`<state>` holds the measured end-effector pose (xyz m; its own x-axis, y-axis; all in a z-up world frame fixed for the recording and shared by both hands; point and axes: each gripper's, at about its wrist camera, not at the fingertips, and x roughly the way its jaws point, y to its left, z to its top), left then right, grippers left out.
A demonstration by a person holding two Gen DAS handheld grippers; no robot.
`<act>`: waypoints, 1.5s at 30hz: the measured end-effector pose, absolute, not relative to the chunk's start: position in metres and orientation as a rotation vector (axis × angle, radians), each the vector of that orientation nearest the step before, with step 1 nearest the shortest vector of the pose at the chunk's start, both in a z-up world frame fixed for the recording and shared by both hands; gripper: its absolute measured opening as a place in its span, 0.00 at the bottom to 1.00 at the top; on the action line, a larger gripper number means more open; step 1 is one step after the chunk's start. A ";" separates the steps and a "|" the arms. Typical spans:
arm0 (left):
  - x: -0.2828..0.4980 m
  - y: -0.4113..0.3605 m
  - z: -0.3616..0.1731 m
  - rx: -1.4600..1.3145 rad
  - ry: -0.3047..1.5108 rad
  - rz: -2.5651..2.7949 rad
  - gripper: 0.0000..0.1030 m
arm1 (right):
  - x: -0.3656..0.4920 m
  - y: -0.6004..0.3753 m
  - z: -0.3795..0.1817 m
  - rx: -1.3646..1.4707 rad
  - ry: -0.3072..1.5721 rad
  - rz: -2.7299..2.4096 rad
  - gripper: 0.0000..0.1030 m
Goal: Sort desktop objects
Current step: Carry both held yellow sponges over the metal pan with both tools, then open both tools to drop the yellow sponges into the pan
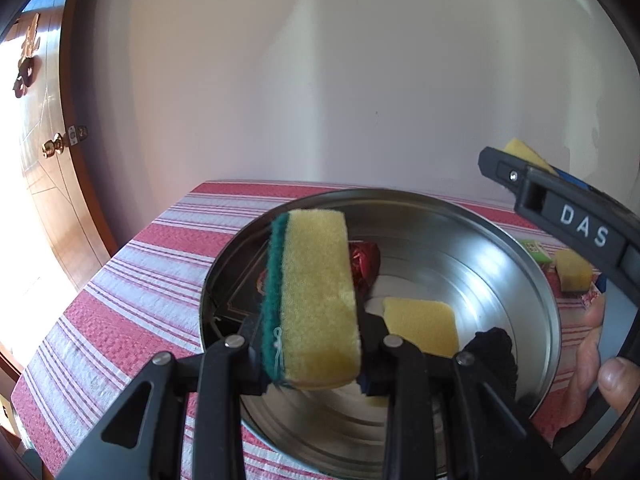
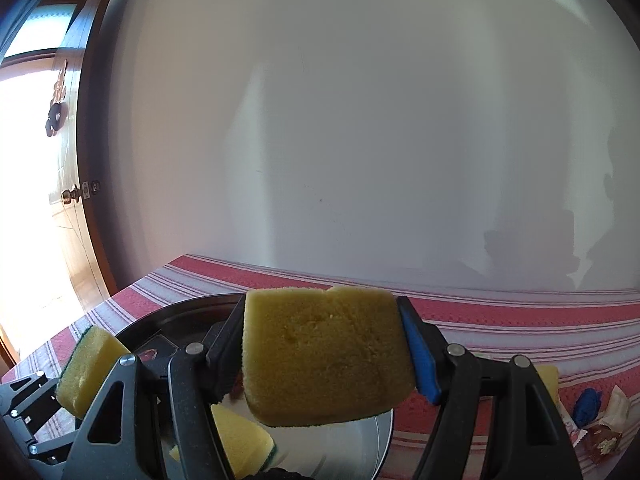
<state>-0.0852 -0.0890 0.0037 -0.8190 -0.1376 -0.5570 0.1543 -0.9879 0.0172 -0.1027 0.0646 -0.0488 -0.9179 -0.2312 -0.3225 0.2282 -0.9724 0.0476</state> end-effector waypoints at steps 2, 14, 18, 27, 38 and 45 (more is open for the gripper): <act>-0.087 -0.089 0.002 0.881 0.042 -2.863 0.29 | -0.105 0.063 -0.050 0.493 -0.006 -2.866 0.69; -0.094 -0.085 -0.008 0.925 0.026 -2.865 0.29 | -0.121 0.055 -0.061 0.596 -0.023 -2.833 0.69; -0.095 -0.083 -0.011 0.940 0.014 -2.849 0.29 | -0.124 0.059 -0.063 0.618 -0.038 -2.826 0.69; -0.095 -0.081 -0.010 0.927 0.004 -2.800 0.85 | -0.125 0.056 -0.065 0.628 -0.020 -2.802 0.77; -0.084 -0.079 -0.001 0.861 0.027 -2.786 1.00 | -0.111 0.074 -0.058 0.510 -0.102 -2.843 0.94; -0.082 -0.076 -0.001 0.880 0.054 -2.798 1.00 | -0.101 0.082 -0.056 0.468 -0.106 -2.876 0.96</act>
